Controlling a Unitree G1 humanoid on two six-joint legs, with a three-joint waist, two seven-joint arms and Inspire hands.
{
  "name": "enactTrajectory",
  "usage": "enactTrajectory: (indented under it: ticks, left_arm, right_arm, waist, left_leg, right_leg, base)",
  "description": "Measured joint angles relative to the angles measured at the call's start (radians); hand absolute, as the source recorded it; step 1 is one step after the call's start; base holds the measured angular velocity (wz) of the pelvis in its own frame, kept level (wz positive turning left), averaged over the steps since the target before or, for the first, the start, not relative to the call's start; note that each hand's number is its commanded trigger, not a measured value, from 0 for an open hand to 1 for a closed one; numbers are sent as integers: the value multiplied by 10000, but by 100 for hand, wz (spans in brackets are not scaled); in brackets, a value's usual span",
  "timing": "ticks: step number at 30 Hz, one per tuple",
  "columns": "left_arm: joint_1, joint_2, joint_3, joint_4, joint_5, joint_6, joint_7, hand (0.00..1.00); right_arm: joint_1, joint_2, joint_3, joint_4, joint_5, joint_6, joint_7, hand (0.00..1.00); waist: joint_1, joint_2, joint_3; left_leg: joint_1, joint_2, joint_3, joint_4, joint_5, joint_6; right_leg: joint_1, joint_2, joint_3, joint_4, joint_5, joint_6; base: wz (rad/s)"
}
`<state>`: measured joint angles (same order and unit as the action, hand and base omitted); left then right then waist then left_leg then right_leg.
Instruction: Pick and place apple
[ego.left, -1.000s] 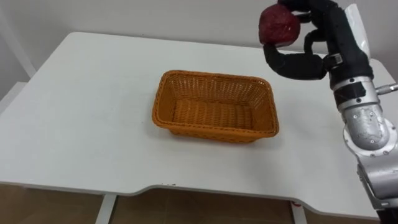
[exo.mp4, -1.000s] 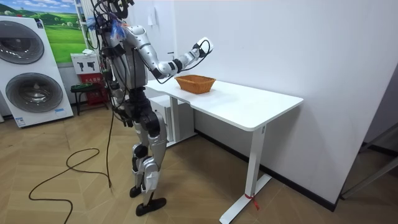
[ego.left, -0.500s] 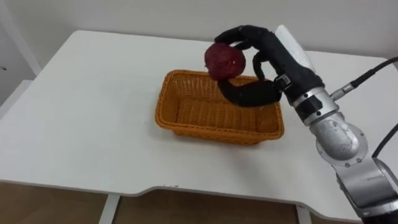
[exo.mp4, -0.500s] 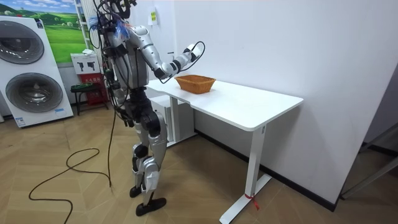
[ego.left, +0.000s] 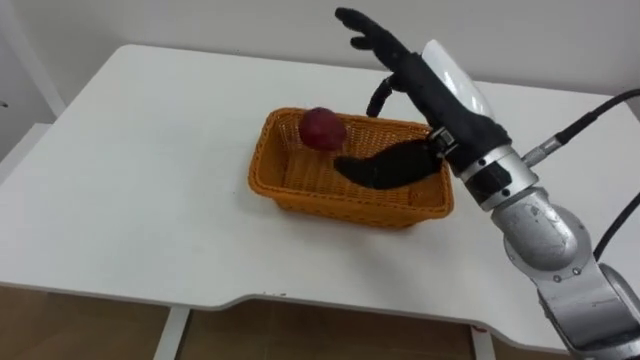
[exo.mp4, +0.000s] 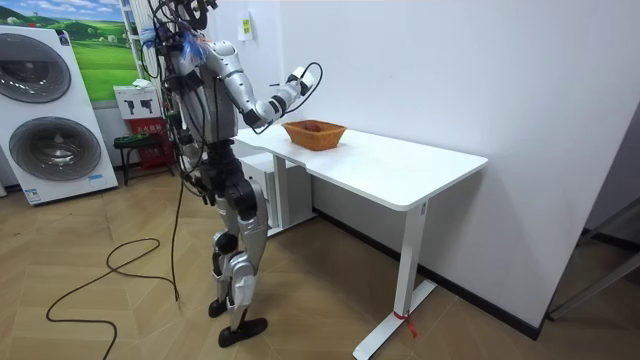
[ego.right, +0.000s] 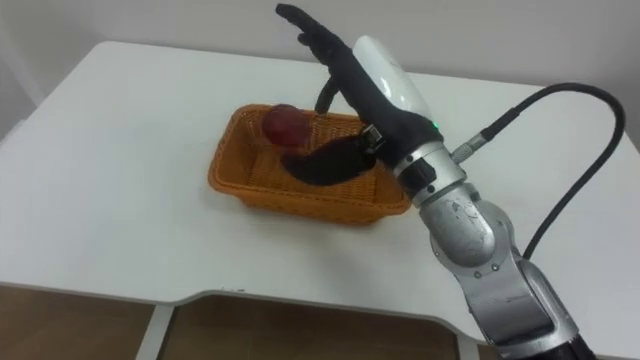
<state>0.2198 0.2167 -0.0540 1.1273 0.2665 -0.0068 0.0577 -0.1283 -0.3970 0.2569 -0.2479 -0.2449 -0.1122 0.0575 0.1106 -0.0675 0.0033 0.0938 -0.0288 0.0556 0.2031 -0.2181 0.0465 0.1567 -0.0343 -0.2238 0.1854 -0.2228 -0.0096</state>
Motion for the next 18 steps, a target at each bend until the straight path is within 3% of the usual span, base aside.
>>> enactTrajectory:
  ticks: [10, 12, 15, 18]
  left_arm:
    - [-210, 80, 1, 341, -13, -26, 1, 0]
    - [-171, 61, 3, 435, -17, -44, 6, 0]
    - [-87, 38, 103, 414, -10, -43, 50, 0]
    - [44, -91, 666, 414, -5, -54, 49, 0]
  right_arm:
    - [412, 45, -19, 1, 10, -8, -47, 0]
    - [603, 66, -99, 3, 57, -15, -130, 0]
    - [719, 134, -620, 6, 100, -53, -438, 0]
    - [807, 305, -1870, 5, 380, -328, -1059, 0]
  waist:
    - [-28, -11, 8]
    - [-34, -28, 59]
    - [-257, -1, 94]
    - [-419, -1, 65]
  left_leg:
    - [85, 5, 85, -32, 0, 0]
    - [212, 3, 81, -39, 0, 0]
    - [199, 0, 4, -12, -1, 1]
    - [119, 8, 31, -5, -7, 5]
  right_leg:
    - [37, -30, 23, -20, 0, 1]
    - [142, -36, 45, -24, 0, 1]
    - [159, -38, 34, -27, 0, 2]
    - [20, -29, 72, -2, 1, 1]
  base:
    - [0]
    - [0]
    - [4]
    - [-2]
